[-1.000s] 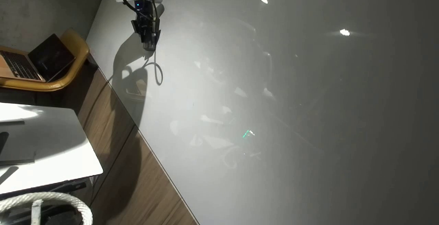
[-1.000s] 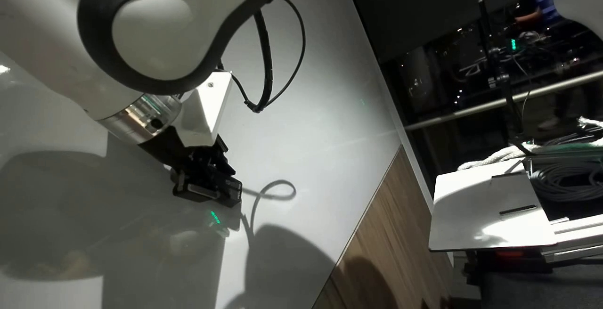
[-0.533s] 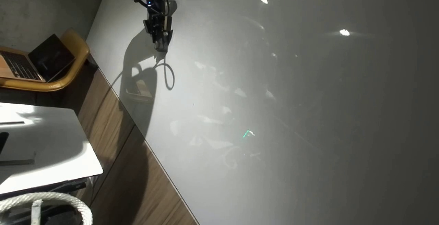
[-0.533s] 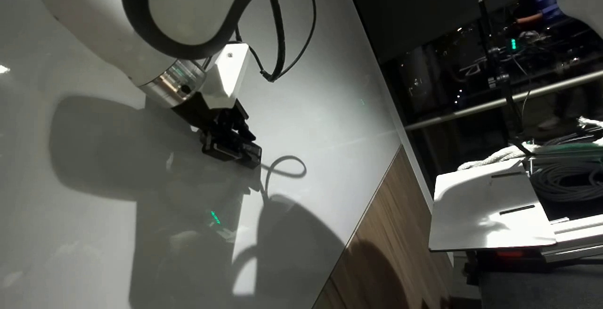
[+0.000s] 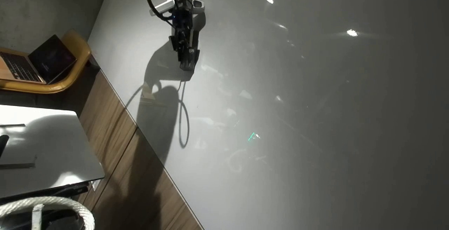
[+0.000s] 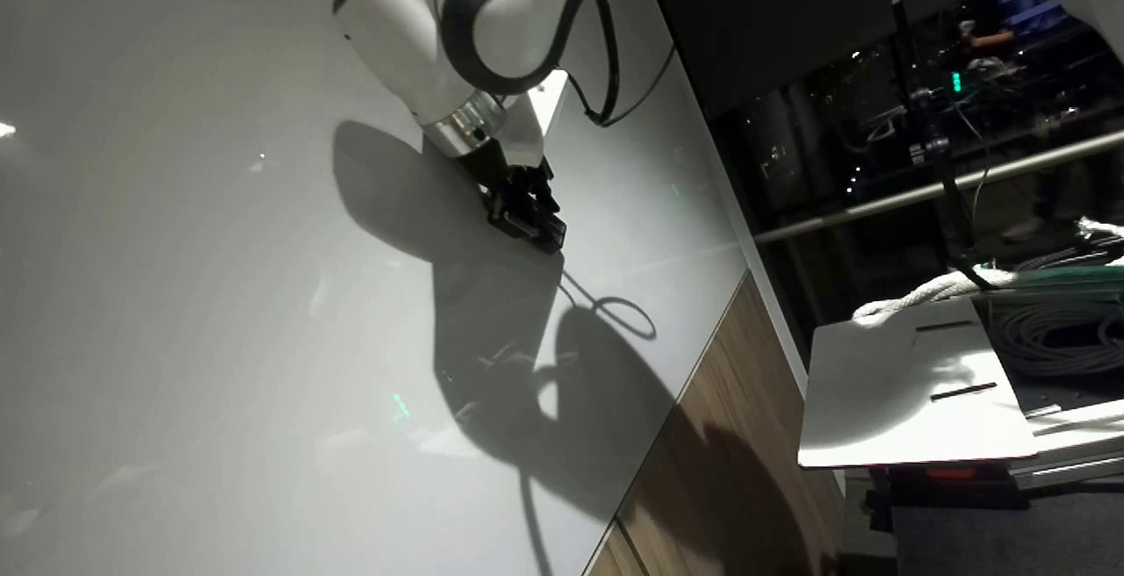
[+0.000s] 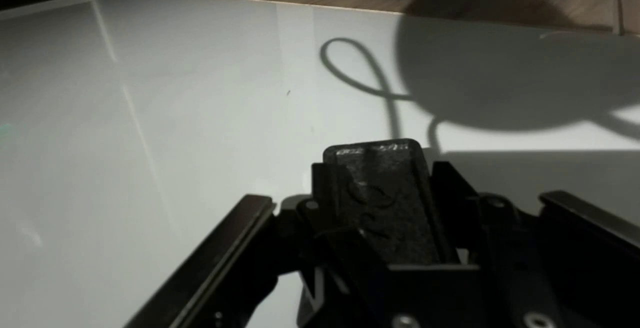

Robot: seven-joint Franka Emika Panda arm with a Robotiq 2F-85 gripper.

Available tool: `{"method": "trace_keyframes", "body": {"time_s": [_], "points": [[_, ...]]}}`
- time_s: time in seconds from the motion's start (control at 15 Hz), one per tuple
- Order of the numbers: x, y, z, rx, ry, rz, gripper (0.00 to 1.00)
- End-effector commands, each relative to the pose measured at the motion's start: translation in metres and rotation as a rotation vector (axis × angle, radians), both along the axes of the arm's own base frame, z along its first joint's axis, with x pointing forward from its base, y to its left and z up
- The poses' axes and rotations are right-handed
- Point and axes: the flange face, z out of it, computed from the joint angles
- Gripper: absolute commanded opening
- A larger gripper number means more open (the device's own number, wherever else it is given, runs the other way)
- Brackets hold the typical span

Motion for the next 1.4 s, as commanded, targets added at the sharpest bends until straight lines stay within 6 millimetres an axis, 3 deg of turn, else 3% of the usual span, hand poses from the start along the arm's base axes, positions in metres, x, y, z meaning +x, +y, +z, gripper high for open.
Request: {"method": "trace_keyframes", "body": {"time_s": [0.0,0.2,0.53,0.73,0.87,1.07,1.33], "points": [[-0.022,-0.037,-0.02,0.089,-0.078,0.065,0.28],[-0.046,-0.015,-0.005,0.159,-0.171,0.18,0.28],[-0.068,0.038,0.046,0.228,-0.277,0.339,0.28],[-0.064,0.059,0.043,0.247,-0.251,0.369,0.28],[-0.057,0.06,0.029,0.259,-0.214,0.367,0.28],[-0.036,0.038,0.009,0.257,-0.149,0.324,0.28],[-0.01,-0.005,0.015,0.259,-0.092,0.246,0.28]]}}
